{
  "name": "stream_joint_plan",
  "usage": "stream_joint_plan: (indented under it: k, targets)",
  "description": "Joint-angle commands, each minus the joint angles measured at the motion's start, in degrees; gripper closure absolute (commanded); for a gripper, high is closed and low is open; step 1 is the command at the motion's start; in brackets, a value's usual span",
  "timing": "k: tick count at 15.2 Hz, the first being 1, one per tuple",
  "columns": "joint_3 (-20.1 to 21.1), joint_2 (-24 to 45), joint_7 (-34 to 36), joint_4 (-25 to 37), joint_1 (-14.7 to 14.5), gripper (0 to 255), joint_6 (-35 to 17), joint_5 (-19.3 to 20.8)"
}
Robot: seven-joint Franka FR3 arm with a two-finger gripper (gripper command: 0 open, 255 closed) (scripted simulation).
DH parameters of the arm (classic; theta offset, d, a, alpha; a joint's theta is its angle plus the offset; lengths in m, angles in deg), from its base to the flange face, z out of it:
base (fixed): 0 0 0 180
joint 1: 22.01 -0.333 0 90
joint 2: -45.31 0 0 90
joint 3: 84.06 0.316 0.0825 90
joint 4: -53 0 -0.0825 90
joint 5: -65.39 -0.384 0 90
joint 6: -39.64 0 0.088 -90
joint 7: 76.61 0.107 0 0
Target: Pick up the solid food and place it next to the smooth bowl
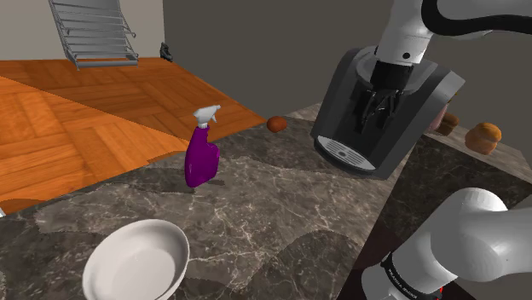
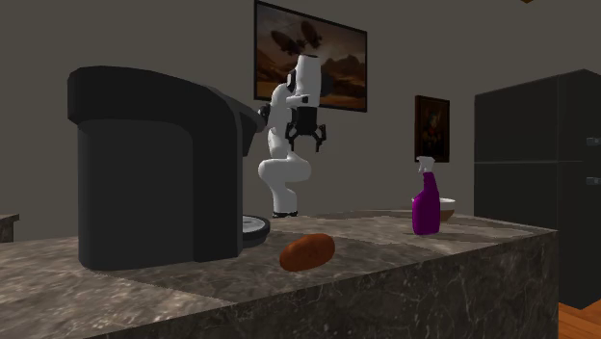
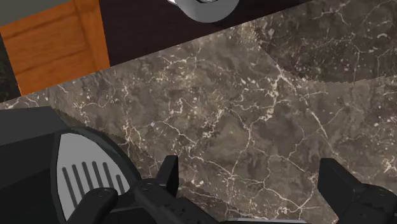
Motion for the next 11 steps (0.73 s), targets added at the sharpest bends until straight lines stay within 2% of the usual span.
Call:
stream_joint_plan:
  k: [1, 6, 11]
  targets:
    - [0.0, 0.0, 0.0, 0.0, 0.0, 0, 0.0, 0.0]
    - [4.5, 10.5, 8.6, 3.0, 1.5, 0, -7.2, 0.3]
    - [8.1, 22.0, 17.6, 8.4, 3.3, 0, -12.5, 2.5]
